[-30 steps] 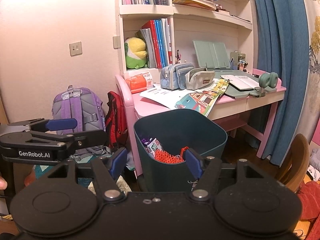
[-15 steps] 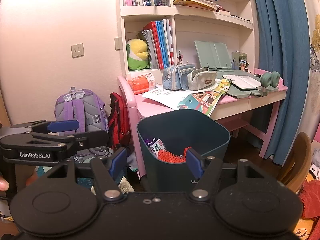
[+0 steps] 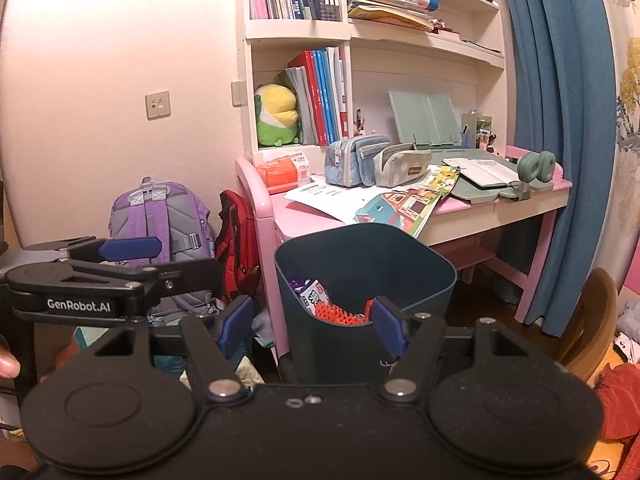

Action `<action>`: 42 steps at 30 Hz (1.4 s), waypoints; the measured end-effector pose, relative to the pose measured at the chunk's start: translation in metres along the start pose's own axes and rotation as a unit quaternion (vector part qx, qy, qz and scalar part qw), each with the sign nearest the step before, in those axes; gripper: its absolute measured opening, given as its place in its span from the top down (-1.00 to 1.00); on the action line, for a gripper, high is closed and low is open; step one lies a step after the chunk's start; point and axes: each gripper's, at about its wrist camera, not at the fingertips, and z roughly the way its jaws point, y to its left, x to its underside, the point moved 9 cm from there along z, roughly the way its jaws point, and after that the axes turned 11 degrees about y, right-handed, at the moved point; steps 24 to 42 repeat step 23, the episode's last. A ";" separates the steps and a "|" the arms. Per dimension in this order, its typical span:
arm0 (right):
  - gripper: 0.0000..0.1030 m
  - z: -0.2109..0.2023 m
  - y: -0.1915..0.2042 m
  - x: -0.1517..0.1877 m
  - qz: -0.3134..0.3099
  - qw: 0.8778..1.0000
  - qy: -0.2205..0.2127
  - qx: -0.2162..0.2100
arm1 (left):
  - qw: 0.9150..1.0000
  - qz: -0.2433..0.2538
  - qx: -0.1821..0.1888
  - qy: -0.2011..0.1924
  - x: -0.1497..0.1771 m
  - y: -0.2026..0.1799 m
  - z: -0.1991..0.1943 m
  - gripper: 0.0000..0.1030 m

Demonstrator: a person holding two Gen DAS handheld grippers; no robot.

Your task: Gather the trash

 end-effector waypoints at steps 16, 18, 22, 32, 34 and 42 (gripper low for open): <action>-0.29 -0.011 0.004 0.001 0.004 1.000 -0.011 0.012 | 1.000 0.024 -0.004 -0.005 0.005 -0.007 -0.004 -0.99; -0.29 -0.012 0.005 0.003 0.004 1.000 -0.010 0.012 | 1.000 0.024 -0.001 -0.002 0.007 -0.007 -0.002 -0.99; -0.29 -0.010 0.005 0.003 0.007 1.000 -0.008 0.011 | 1.000 0.024 -0.011 -0.003 0.010 -0.005 -0.001 -0.99; -0.30 -0.010 0.005 0.003 0.007 1.000 -0.008 0.011 | 1.000 0.023 -0.012 -0.003 0.011 -0.004 -0.001 -0.99; -0.30 -0.010 0.005 0.003 0.007 1.000 -0.008 0.011 | 1.000 0.023 -0.012 -0.003 0.011 -0.004 -0.001 -0.99; -0.30 -0.010 0.005 0.003 0.007 1.000 -0.008 0.011 | 1.000 0.023 -0.012 -0.003 0.011 -0.004 -0.001 -0.99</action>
